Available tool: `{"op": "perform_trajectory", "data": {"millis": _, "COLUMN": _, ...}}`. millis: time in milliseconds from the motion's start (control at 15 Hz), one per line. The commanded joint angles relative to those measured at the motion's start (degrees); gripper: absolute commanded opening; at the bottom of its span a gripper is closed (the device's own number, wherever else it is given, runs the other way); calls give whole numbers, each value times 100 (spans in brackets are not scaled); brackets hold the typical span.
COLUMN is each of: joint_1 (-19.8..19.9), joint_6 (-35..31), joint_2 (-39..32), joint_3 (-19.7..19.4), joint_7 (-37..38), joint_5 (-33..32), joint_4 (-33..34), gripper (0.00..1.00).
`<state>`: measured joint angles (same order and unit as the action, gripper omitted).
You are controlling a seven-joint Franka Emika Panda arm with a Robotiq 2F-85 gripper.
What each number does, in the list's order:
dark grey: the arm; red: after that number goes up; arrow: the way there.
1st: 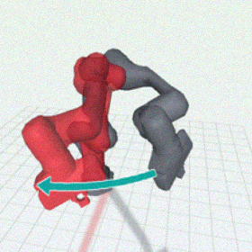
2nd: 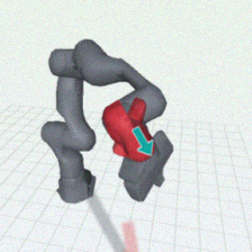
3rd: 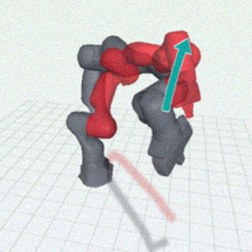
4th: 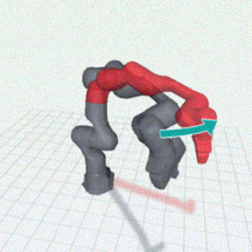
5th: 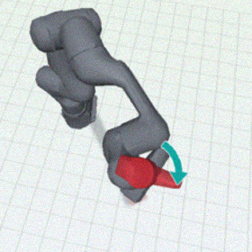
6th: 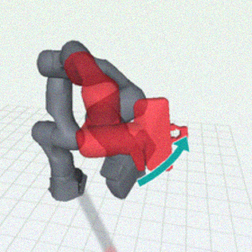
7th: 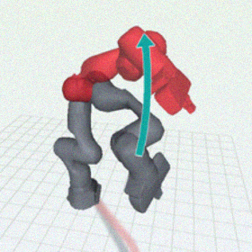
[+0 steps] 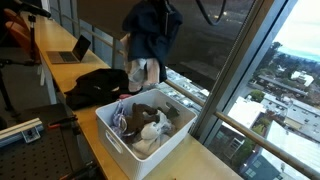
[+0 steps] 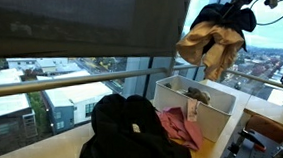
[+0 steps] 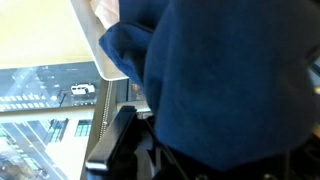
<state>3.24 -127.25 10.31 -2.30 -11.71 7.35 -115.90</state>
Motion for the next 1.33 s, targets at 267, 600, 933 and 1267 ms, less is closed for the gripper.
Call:
{"op": "perform_trajectory", "data": {"millis": 267, "joint_1": 43, "joint_6": -551, "joint_2": -375, "joint_3": -287, "joint_7": -4, "joint_5": -196, "joint_4": -737, "gripper": 1}}
{"op": "perform_trajectory", "data": {"millis": 600, "joint_1": 162, "joint_6": -998, "joint_2": -1097, "joint_3": -317, "joint_7": 154, "joint_5": -613, "joint_4": -532, "gripper": 1}}
{"op": "perform_trajectory", "data": {"millis": 933, "joint_1": 174, "joint_6": -1081, "joint_2": -1239, "joint_3": -288, "joint_7": 405, "joint_5": -901, "joint_4": -576, "gripper": 50}}
{"op": "perform_trajectory", "data": {"millis": 1267, "joint_1": -117, "joint_6": -1051, "joint_2": -636, "joint_3": -26, "joint_7": 1139, "joint_5": -1500, "joint_4": -1019, "gripper": 86}}
